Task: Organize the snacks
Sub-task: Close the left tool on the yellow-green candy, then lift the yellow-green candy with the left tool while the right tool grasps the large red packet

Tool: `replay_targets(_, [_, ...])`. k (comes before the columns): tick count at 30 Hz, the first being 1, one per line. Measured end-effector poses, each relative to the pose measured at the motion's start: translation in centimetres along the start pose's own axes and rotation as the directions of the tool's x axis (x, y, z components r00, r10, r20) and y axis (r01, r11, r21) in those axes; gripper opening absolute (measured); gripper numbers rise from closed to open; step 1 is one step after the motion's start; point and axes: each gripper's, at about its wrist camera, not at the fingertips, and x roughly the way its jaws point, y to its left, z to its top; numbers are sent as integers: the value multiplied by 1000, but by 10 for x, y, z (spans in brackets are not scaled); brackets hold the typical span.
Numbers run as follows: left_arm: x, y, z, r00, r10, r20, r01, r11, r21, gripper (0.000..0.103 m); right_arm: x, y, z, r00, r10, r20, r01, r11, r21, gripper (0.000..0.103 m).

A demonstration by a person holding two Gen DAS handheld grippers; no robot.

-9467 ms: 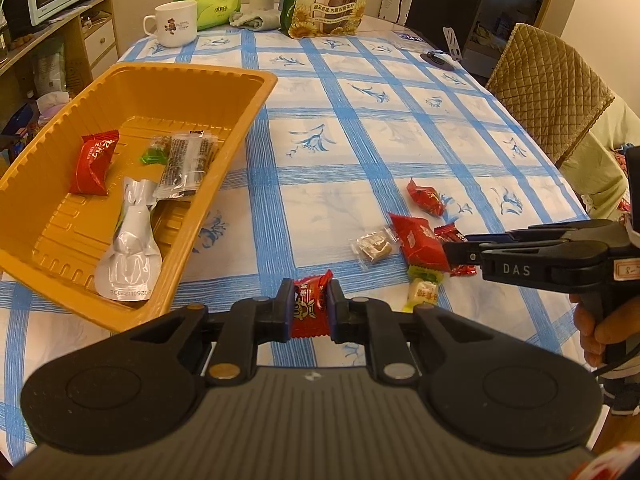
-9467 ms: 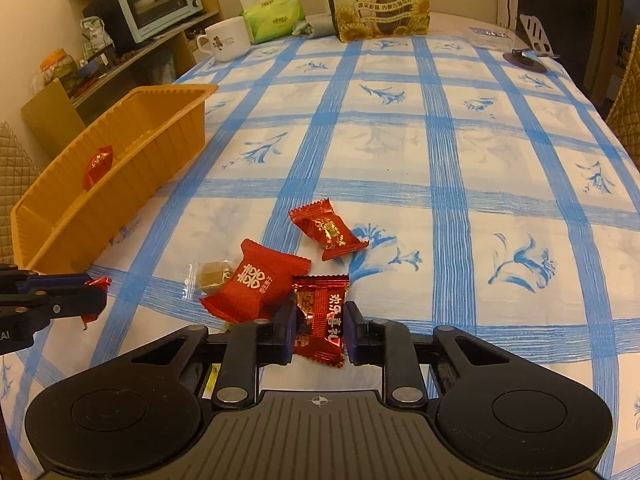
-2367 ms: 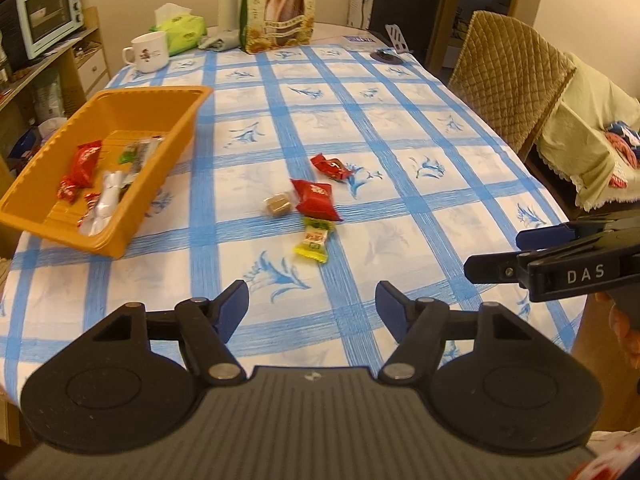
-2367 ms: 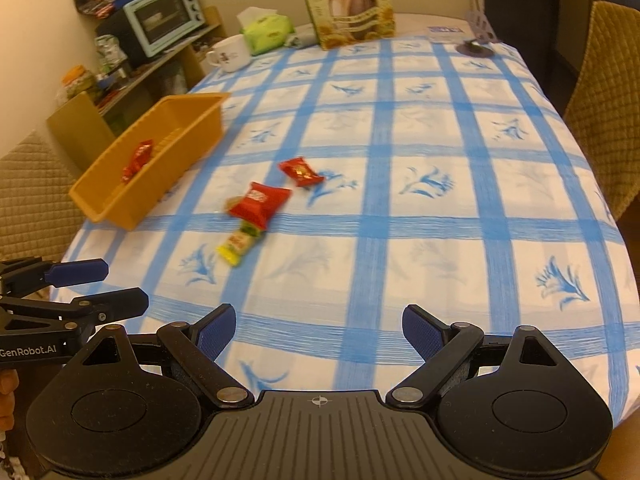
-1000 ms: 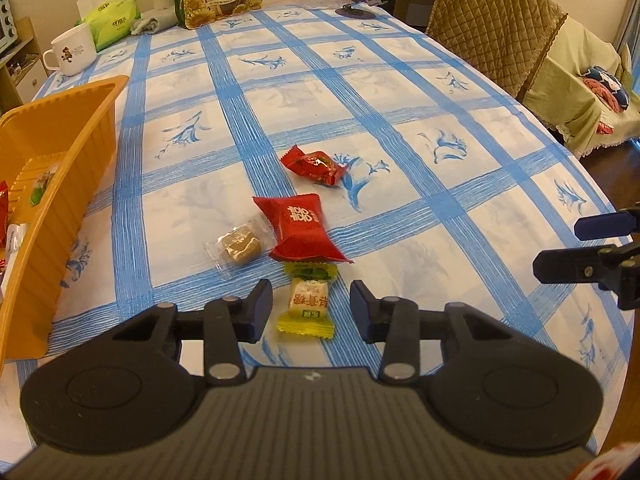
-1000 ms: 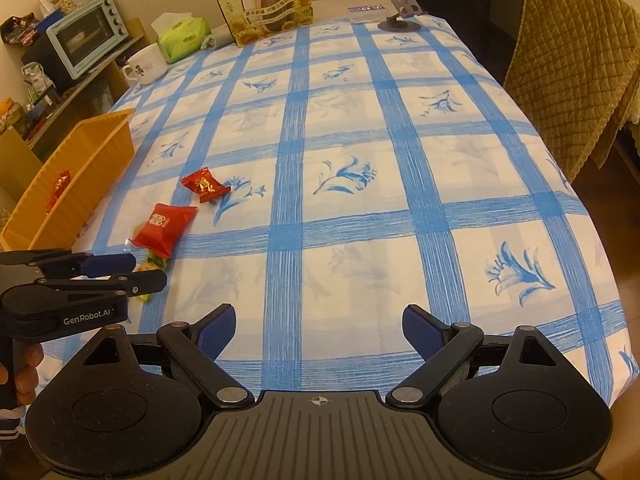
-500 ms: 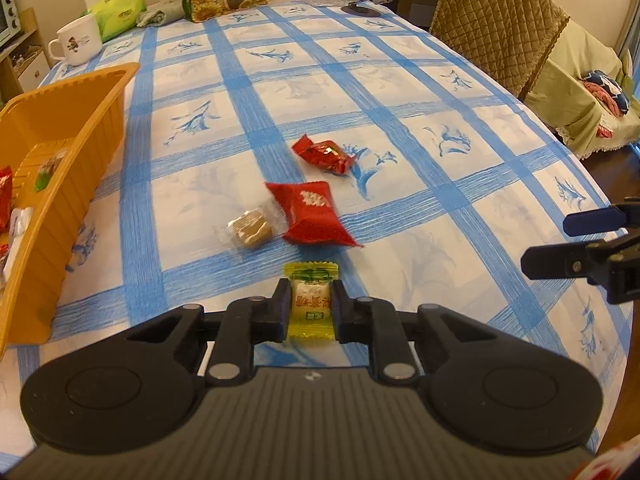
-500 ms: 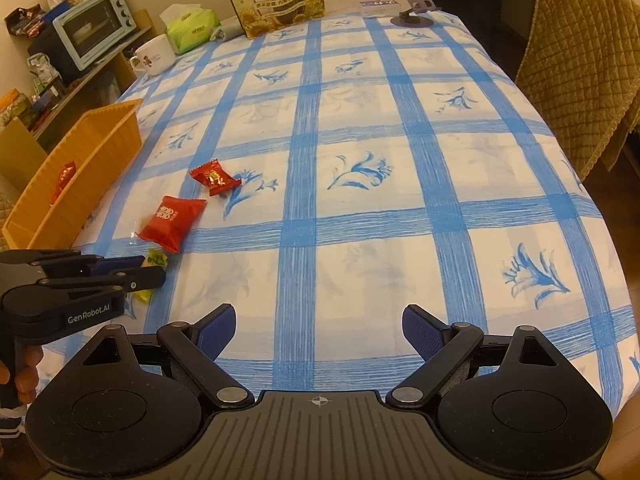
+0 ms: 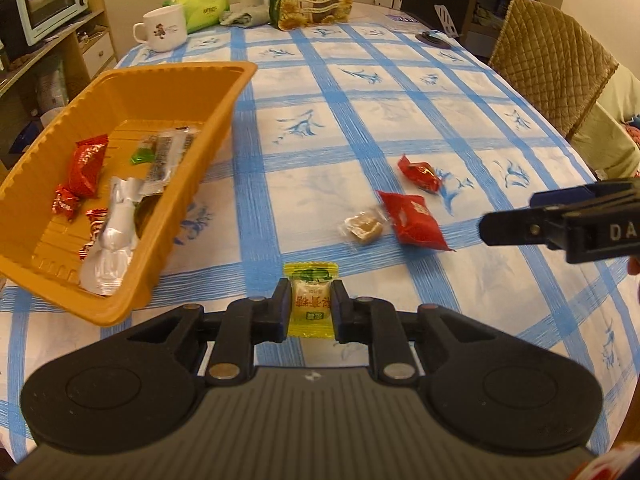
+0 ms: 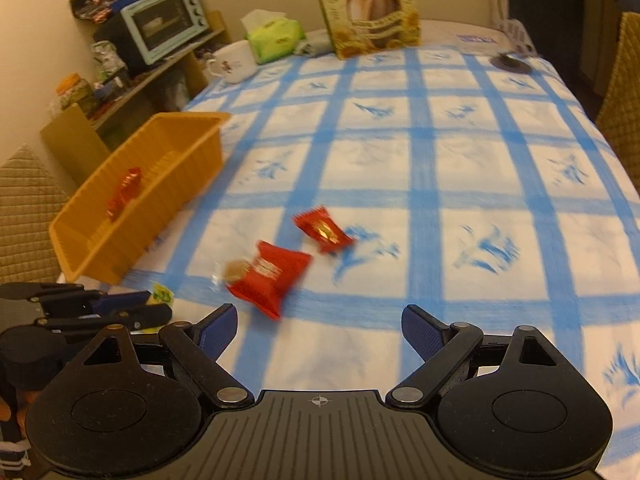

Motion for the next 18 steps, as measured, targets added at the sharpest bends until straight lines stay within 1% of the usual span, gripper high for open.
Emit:
replay_targets(1, [-1,2,1,1000,2,2,-2,1000,-3,18,5,4,4,1000,12,6,-12,1000,-7,89])
replay_targets(2, [-2,4,1,1000,3,4,-3,1000,-6,18,9,8,7,1000,25,9,-25,1000,-13,84])
replay_targets(3, [-2,5,1,1000,3,6,-2,1000,-9,18,14,11,10,999,36,8,-36,999,-18,75])
replay_targets(5, [-3,8,2,1000,2,9,-2,1000,-13,18,25,15,15,999,47,0,-47,999,-16,70])
replay_targets(7, [-4,10,3,1000,2,10,-2,1000,-16,18,35,18,19,999,48,-1,-48,999,-9,66])
replay_targets(9, [-4,13,3,1000,3,10,-3,1000,-21,18,44,19,22,999,39,-13,-39,999,0,59])
replay_targets(10, [-4,15,3,1000,3,10,-3,1000,-23,18,49,18,23,999,36,-18,-36,999,7,57])
replay_targets(14, [-5,19,3,1000,3,9,-3,1000,-28,18,64,12,22,999,18,-51,-15,999,45,45])
replay_targets(18, [-6,22,2,1000,0,7,0,1000,-31,18,70,9,18,997,20,-74,-15,998,69,39])
